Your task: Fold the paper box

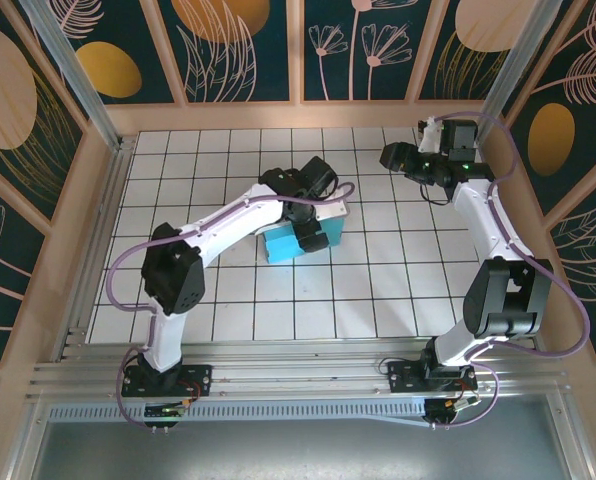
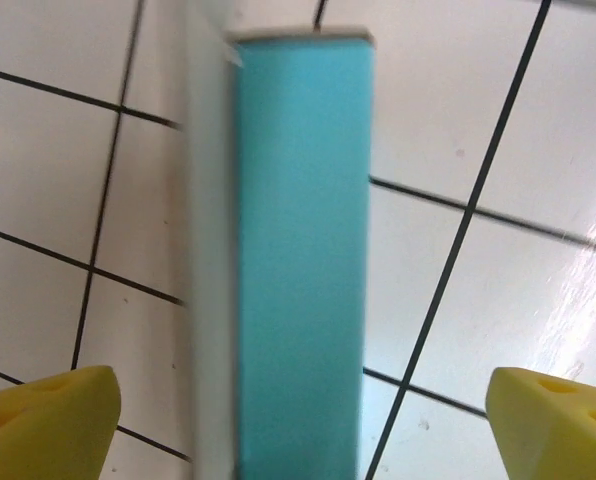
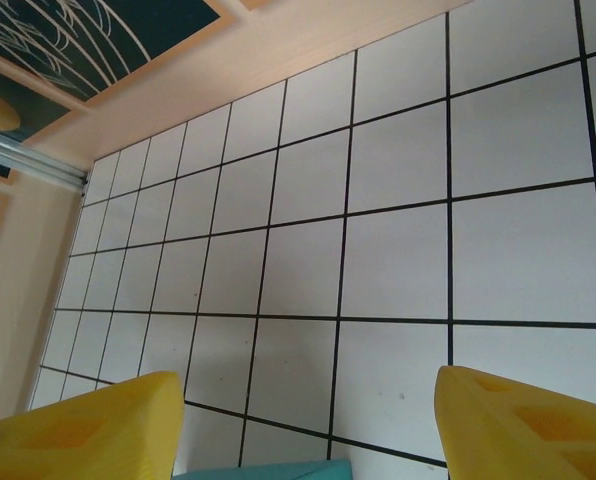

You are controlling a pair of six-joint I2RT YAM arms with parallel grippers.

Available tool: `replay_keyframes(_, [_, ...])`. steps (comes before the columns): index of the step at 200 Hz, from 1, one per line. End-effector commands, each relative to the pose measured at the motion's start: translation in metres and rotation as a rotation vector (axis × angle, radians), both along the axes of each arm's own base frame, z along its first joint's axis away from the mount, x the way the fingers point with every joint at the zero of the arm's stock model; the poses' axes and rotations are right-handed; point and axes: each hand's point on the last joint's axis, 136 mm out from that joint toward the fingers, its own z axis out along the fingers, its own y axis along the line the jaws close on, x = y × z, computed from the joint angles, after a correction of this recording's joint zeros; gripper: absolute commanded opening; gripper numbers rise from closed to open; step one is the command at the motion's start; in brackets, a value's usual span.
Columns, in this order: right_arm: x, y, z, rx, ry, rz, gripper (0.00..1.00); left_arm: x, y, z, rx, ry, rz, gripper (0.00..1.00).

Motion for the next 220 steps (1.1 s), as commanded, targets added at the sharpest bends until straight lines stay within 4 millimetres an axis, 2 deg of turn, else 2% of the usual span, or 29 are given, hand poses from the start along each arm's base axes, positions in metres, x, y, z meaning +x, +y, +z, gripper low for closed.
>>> replay_keyframes(1, [-0.002, 0.012, 0.005, -0.046, -0.074, 0.109, 0.68, 0.006, -0.016, 0.093, -0.268, -0.124, 0.085, 0.96])
replay_keyframes(14, [-0.002, 0.015, 0.001, -0.100, -0.102, 0.159, 0.67, 0.005, -0.010, 0.133, -0.393, -0.171, 0.188, 0.94])
replay_keyframes(25, [-0.008, 0.025, -0.005, -0.155, -0.119, 0.251, 0.67, -0.001, 0.005, 0.163, -0.502, -0.193, 0.291, 0.91])
replay_keyframes(36, [-0.020, 0.040, -0.014, -0.233, -0.125, 0.369, 0.67, -0.010, 0.026, 0.176, -0.579, -0.180, 0.388, 0.89])
replay_keyframes(44, [-0.031, 0.052, -0.023, -0.281, -0.109, 0.453, 0.66, -0.016, 0.044, 0.176, -0.623, -0.143, 0.458, 0.87])
replay_keyframes(58, [-0.053, 0.071, -0.037, -0.307, -0.066, 0.596, 0.65, -0.024, 0.082, 0.163, -0.684, -0.048, 0.593, 0.84])
replay_keyframes(72, [-0.070, 0.083, -0.049, -0.294, -0.016, 0.693, 0.64, -0.033, 0.120, 0.134, -0.692, 0.038, 0.721, 0.81])
replay_keyframes(87, [-0.076, 0.089, -0.058, -0.285, -0.001, 0.739, 0.63, -0.052, 0.140, 0.108, -0.699, 0.132, 0.775, 0.80])
replay_keyframes(102, [-0.085, 0.093, -0.066, -0.263, 0.023, 0.794, 0.63, -0.070, 0.142, 0.088, -0.699, 0.224, 0.764, 0.80])
replay_keyframes(122, [-0.089, 0.098, -0.070, -0.232, 0.026, 0.837, 0.62, -0.084, 0.141, 0.069, -0.671, 0.284, 0.736, 0.81])
replay_keyframes(153, [-0.083, 0.106, -0.071, -0.191, -0.006, 0.859, 0.59, -0.075, 0.155, 0.058, -0.597, 0.206, 0.770, 0.83])
replay_keyframes(188, [-0.073, 0.110, -0.080, -0.166, 0.011, 0.865, 0.50, -0.062, 0.155, 0.058, -0.560, 0.159, 0.737, 0.84])
replay_keyframes(220, [-0.073, 0.110, -0.082, -0.169, 0.018, 0.860, 0.42, -0.054, 0.156, 0.056, -0.546, 0.142, 0.739, 0.84])
